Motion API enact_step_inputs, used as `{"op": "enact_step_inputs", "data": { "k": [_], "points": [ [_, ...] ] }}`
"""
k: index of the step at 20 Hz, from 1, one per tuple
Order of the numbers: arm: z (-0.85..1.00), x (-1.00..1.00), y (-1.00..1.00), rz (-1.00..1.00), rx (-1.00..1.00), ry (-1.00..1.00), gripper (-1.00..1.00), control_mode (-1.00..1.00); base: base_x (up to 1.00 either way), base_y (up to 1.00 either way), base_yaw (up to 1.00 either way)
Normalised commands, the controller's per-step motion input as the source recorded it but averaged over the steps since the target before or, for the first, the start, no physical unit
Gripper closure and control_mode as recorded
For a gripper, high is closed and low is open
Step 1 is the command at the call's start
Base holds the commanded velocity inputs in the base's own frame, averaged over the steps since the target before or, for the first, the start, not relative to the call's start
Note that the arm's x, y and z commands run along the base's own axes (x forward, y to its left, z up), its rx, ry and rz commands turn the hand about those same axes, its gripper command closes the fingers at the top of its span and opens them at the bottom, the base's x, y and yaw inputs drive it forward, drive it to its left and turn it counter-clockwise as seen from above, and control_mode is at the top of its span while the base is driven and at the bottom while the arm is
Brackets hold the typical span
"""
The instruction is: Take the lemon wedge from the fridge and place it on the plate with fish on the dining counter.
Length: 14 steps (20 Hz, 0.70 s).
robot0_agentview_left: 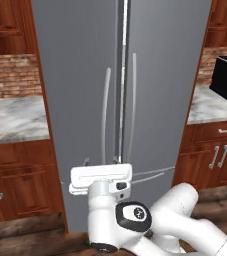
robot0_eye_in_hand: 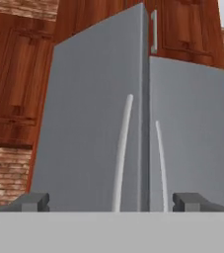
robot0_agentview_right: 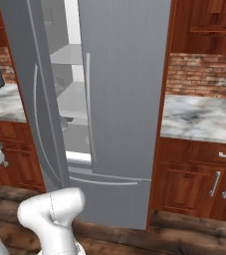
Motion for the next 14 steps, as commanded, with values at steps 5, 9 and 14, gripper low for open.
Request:
{"op": "enact_step_inputs", "data": {
  "k": [5, 9, 14],
  "points": [
    [0.15, -0.72, -0.91, -0.12, 0.23, 0.05, -1.00, -1.00, 0.00, 0.00, 0.00],
    [0.29, -0.01, -1.00, -0.05, 0.38, 0.45, -1.00, -1.00, 0.00, 0.00, 0.00],
    [0.36, 0.13, -1.00, -0.03, 0.37, 0.56, -1.00, -1.00, 0.00, 0.00, 0.00]
  ]
}}
